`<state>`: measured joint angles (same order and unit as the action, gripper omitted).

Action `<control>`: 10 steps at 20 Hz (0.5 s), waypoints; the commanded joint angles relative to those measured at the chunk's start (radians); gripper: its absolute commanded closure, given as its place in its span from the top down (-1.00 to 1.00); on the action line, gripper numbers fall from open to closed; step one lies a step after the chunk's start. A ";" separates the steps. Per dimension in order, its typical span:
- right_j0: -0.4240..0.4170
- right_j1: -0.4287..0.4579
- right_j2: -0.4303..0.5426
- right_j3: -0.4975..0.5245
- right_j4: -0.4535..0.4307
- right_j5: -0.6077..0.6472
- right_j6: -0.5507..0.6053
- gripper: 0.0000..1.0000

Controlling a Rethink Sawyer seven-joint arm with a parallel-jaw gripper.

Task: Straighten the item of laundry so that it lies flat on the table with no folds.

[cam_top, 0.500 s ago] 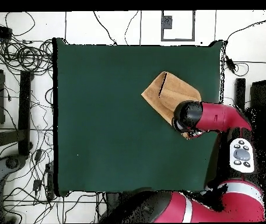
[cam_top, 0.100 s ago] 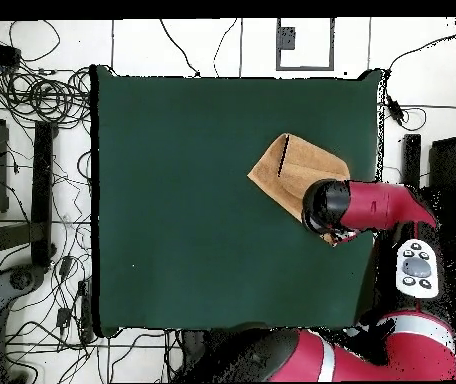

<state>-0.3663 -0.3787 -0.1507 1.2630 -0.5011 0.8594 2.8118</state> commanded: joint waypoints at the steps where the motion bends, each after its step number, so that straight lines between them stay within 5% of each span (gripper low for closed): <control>1: -0.029 0.043 0.085 0.122 -0.058 -0.122 -0.169 -1.00; 10: -0.009 0.100 0.067 0.065 -0.099 -0.166 -0.116 -1.00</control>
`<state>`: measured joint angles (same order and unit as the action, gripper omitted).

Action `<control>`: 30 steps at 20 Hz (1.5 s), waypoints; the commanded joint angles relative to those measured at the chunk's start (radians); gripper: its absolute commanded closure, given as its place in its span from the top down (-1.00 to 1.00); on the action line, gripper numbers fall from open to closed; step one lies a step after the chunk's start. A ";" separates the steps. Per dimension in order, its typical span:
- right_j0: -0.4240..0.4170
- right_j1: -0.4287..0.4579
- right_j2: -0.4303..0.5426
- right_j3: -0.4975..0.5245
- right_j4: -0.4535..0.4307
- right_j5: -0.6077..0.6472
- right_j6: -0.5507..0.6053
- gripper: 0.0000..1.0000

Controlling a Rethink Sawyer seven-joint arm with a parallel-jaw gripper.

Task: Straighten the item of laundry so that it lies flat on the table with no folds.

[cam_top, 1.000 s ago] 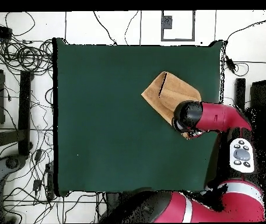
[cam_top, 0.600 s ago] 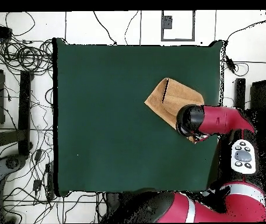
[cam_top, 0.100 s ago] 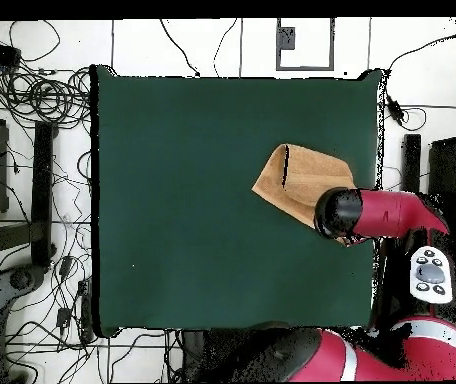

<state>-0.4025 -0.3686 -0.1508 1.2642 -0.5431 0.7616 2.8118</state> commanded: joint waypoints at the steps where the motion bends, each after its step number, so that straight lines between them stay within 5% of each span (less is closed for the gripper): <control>1: 0.029 0.093 0.066 0.060 -0.062 -0.071 -0.115 -1.00; 8: 0.024 0.090 0.074 0.061 -0.064 -0.051 -0.125 -1.00; 9: 0.022 0.090 0.076 0.061 -0.063 -0.048 -0.128 1.00; 21: 0.001 0.074 0.107 0.062 -0.033 -0.024 -0.161 1.00; 30: -0.019 -0.026 0.190 0.122 0.112 0.084 -0.154 1.00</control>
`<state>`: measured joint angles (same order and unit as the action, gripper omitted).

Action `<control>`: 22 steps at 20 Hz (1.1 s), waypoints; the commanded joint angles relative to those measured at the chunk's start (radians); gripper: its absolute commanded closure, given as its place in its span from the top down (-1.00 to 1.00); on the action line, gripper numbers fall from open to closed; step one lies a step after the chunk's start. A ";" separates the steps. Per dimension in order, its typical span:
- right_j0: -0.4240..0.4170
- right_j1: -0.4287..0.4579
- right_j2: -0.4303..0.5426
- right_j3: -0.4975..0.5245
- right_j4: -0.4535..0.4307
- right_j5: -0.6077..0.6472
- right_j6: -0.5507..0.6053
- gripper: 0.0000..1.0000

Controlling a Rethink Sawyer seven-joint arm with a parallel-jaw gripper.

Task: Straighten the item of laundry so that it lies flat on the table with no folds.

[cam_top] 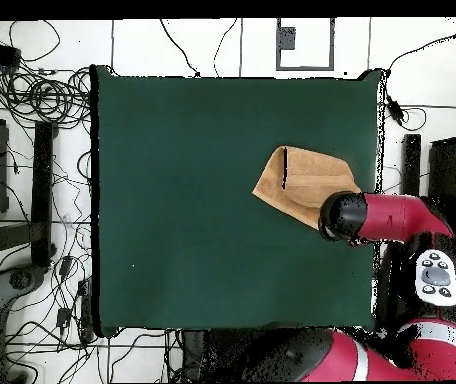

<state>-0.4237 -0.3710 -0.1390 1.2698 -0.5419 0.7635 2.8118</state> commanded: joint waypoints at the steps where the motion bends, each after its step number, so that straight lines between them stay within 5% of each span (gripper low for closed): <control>1: -0.014 -0.024 0.205 0.130 0.133 0.056 -0.150 1.00; 14: -0.076 -0.019 0.349 0.154 0.349 -0.041 -0.050 1.00; 22: -0.061 -0.018 0.319 0.110 0.355 -0.027 -0.048 1.00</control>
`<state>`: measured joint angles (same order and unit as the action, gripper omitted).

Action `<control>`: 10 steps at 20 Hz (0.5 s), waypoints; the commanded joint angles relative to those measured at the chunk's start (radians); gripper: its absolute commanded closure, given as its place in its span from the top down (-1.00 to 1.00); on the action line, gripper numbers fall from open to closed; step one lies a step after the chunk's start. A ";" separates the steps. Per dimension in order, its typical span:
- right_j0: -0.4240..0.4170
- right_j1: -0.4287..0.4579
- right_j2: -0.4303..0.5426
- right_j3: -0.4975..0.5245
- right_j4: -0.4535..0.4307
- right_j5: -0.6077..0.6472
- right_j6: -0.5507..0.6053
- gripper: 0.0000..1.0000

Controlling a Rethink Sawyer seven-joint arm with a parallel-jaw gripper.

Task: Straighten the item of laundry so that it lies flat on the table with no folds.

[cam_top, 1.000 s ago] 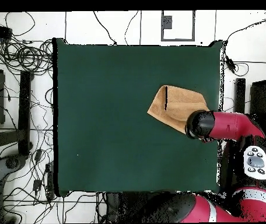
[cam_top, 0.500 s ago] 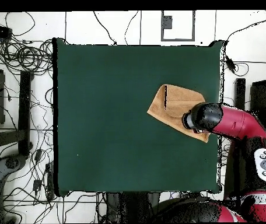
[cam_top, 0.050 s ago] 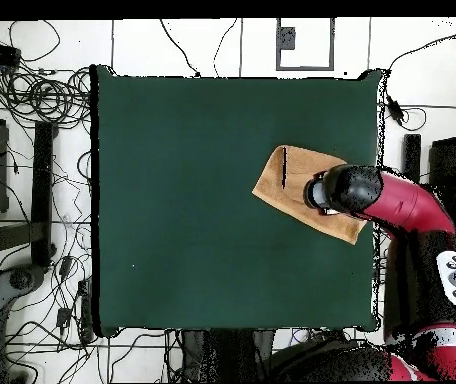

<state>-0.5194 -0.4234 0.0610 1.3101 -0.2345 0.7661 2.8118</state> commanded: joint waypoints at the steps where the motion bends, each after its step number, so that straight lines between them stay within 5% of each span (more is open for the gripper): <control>1: 0.040 0.035 0.109 0.061 0.044 -0.023 -0.045 1.00; 5: 0.036 0.040 0.104 0.039 0.040 -0.058 -0.030 1.00; 10: -0.049 0.037 0.222 0.095 0.103 -0.173 -0.069 1.00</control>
<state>-0.5451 -0.4234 0.0966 1.3108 -0.2139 0.7180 2.8118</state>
